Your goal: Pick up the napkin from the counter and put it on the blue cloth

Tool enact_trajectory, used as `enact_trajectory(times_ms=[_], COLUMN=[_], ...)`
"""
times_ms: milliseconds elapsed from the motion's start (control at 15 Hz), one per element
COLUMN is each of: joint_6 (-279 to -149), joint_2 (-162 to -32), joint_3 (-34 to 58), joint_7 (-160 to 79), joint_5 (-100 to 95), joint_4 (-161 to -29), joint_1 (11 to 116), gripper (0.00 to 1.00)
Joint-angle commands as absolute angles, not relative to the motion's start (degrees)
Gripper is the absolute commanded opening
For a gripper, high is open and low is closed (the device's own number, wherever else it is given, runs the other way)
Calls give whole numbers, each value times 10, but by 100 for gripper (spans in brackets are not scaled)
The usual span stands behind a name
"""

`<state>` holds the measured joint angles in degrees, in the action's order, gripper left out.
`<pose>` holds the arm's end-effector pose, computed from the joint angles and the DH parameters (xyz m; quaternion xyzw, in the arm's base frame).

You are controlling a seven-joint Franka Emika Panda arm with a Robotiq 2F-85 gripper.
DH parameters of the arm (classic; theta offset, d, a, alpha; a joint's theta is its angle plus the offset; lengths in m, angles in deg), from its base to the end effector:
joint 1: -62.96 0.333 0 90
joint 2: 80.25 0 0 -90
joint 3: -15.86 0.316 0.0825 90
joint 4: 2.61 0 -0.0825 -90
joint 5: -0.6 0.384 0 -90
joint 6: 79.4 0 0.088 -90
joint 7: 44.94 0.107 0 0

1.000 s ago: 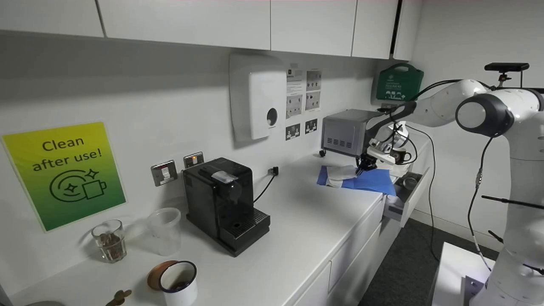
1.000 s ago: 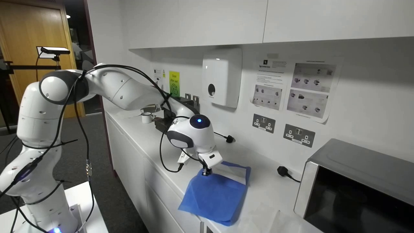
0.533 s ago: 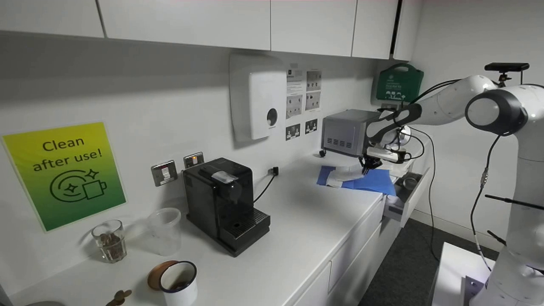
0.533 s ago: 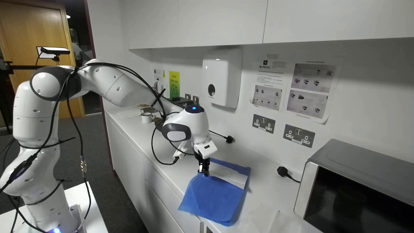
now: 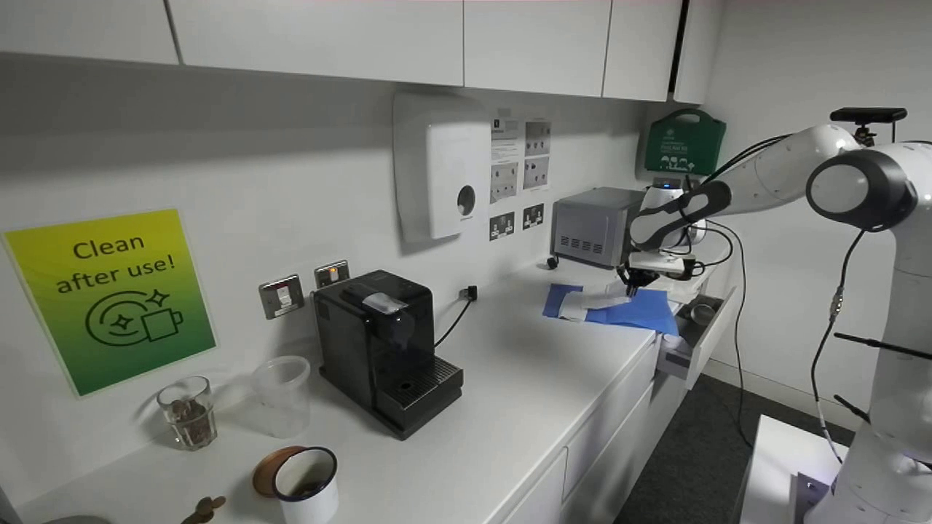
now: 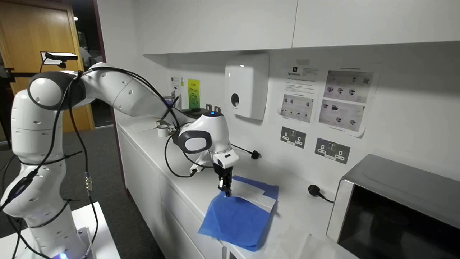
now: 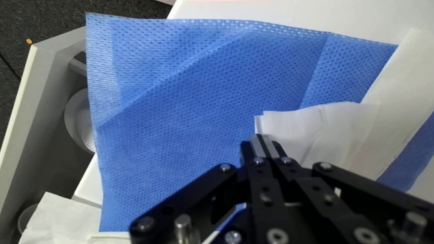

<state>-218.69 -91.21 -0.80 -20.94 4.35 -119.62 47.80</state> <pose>0.5140 -0.3126 0.3733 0.8708 -0.4807 0.1026 0.0101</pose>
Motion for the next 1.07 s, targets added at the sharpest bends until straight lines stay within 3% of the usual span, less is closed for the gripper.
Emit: enact_trajectory(times_ms=[0,1000], joint_6=[-2176,-2049], joint_2=[-890,-911], joint_3=[-18,-6], joint_7=[-186,-205], joint_5=[-2,-99], joint_4=[-1209,-1153], joint_1=[492,513], gripper=[0,0])
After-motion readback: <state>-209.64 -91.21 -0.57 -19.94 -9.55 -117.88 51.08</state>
